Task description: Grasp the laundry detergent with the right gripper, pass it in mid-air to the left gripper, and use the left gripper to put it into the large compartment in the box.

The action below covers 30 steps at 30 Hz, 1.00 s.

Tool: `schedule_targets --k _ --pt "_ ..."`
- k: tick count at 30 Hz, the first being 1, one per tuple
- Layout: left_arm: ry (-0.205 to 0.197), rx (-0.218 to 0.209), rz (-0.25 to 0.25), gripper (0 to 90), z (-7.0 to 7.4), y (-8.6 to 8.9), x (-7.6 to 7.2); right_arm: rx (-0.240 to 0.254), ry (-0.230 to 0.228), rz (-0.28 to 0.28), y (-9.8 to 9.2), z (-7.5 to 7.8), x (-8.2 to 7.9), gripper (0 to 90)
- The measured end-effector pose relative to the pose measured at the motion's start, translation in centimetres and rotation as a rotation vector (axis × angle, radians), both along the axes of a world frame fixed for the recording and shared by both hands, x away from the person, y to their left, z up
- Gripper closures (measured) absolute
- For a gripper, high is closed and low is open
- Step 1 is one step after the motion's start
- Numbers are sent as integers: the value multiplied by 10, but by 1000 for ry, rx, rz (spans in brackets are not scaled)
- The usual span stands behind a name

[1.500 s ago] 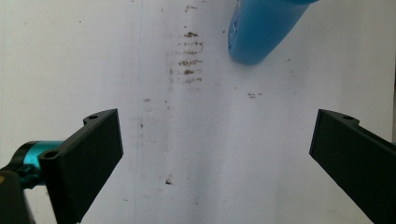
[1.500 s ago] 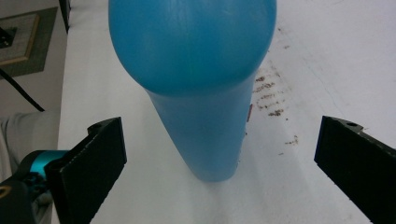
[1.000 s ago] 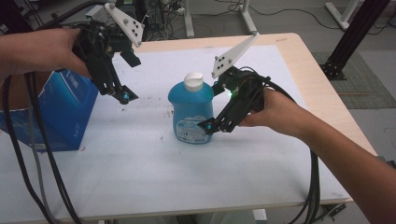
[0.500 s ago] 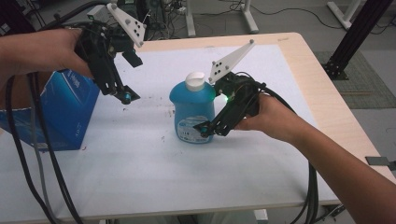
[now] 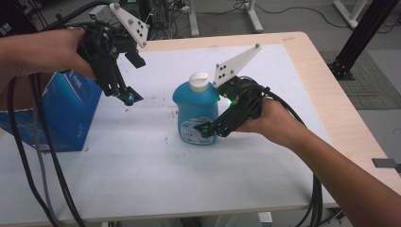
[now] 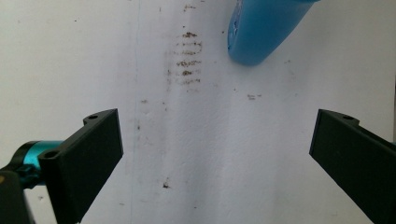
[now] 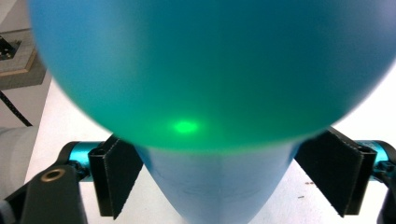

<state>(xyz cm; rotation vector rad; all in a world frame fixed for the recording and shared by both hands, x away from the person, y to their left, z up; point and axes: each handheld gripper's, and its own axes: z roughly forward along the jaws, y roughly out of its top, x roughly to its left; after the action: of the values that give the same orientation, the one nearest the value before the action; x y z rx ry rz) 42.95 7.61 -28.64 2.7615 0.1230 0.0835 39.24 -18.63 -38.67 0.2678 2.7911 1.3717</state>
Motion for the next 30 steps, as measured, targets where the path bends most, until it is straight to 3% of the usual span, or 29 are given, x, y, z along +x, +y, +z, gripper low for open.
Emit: schedule_targets --k 10,21,30 --pt "3 -3 3 27 -1 0 0 28 5 15 1 -3 1 287" --pt "2 0 -3 27 -2 0 1 48 -18 28 1 -4 0 392" --pt "7 3 2 26 -4 1 1 60 -47 36 1 -6 -1 425"
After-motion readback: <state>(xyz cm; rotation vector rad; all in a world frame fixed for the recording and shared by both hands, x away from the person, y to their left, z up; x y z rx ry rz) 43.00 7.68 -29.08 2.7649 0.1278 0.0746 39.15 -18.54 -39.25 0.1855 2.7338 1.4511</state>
